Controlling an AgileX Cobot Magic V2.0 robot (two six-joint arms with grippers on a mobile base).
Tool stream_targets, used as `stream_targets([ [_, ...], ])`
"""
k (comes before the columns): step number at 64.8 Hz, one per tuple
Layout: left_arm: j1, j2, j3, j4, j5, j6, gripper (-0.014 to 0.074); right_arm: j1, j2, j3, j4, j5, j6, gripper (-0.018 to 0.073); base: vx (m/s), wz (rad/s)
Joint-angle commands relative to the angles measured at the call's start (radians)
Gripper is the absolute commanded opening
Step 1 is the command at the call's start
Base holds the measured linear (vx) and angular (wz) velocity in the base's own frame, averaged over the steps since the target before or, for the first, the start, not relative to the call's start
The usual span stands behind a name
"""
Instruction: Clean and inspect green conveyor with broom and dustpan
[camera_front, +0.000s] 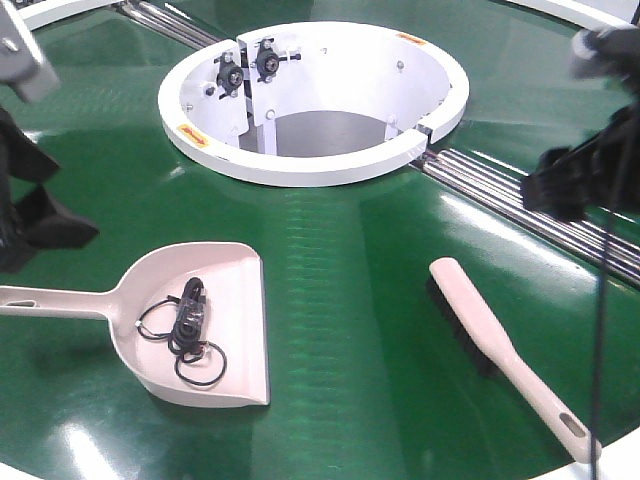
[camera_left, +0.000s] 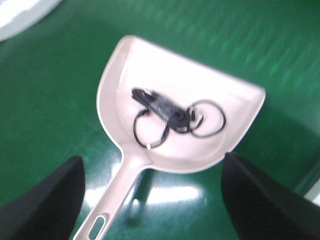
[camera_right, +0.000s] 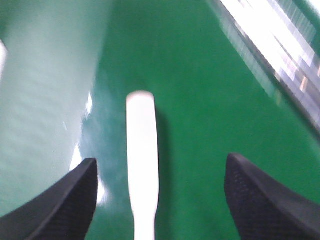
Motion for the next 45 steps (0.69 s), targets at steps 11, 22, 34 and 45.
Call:
stream_targets([
  [11,-0.001,-0.178,-0.026,-0.054,-0.136,-0.215,0.0533,-0.006,-0.283,0.107,-0.018,-0.249,-0.052,0.0516,0.0,0.0],
  [22,-0.001,-0.326,-0.008,-0.014,-0.175,-0.306,0.0533,-0.006,-0.477,0.244,0.003,-0.351,-0.054,0.0516,0.0,0.0],
  [34,-0.001,-0.587,0.205,0.031,-0.402,-0.456,0.0533,0.004,-0.69,0.412,0.0,-0.474,-0.056,0.0516,0.0,0.0],
  [45,-0.001,-0.799,0.506,0.165,-0.548,-0.588,0.0531,0.053,-0.884,0.623,-0.019,-0.59,-0.064,0.0516,0.0,0.0],
])
